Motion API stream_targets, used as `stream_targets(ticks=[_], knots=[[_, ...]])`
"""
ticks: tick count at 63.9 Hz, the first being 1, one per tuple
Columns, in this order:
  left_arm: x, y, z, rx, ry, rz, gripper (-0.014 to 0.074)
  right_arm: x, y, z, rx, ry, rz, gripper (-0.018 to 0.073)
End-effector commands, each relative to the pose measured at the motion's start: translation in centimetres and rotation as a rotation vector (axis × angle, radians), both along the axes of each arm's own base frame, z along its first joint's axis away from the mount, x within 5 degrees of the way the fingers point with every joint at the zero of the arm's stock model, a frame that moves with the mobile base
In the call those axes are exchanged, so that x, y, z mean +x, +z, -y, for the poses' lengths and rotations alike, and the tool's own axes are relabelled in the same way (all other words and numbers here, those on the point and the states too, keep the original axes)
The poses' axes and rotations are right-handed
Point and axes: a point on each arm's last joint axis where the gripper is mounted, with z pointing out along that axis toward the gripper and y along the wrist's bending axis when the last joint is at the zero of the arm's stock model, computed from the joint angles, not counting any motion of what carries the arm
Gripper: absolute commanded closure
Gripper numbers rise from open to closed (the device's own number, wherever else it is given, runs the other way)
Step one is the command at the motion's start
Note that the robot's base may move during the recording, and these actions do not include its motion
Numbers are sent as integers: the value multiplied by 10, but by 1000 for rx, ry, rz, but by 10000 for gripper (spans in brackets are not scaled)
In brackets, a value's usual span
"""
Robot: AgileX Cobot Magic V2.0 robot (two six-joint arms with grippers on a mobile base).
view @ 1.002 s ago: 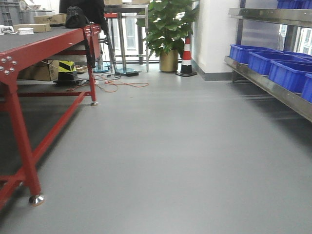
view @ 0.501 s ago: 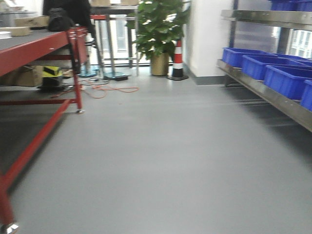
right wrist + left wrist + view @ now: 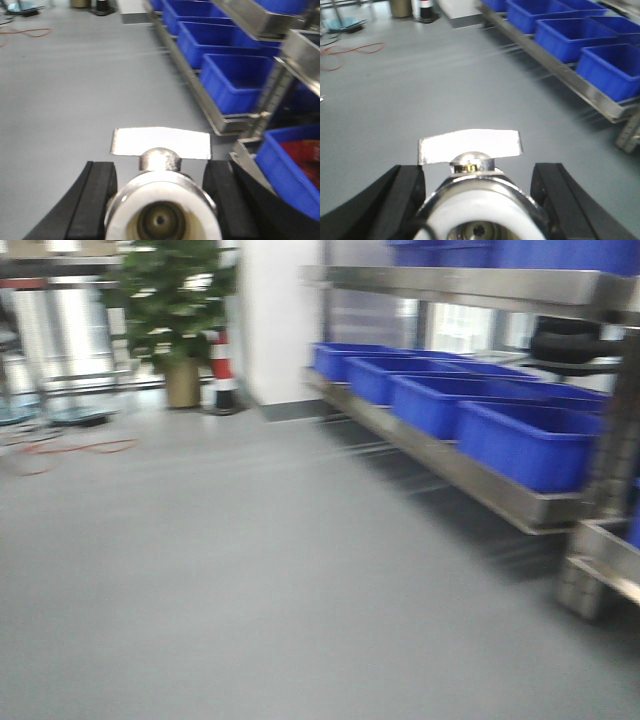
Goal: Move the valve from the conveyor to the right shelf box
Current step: 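Drive the base up to the steel shelf with blue bins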
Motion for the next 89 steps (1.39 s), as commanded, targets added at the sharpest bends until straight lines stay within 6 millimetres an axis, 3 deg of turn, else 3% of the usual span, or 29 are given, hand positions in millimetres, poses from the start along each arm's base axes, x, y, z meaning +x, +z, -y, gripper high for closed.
stream_targets(ticks=[1, 89], knots=[[-5, 13, 2, -15, -8, 95, 708, -1, 9, 1, -5, -8, 72, 712], [-5, 13, 2, -15, -8, 95, 708, -1, 9, 1, -5, -8, 72, 712]])
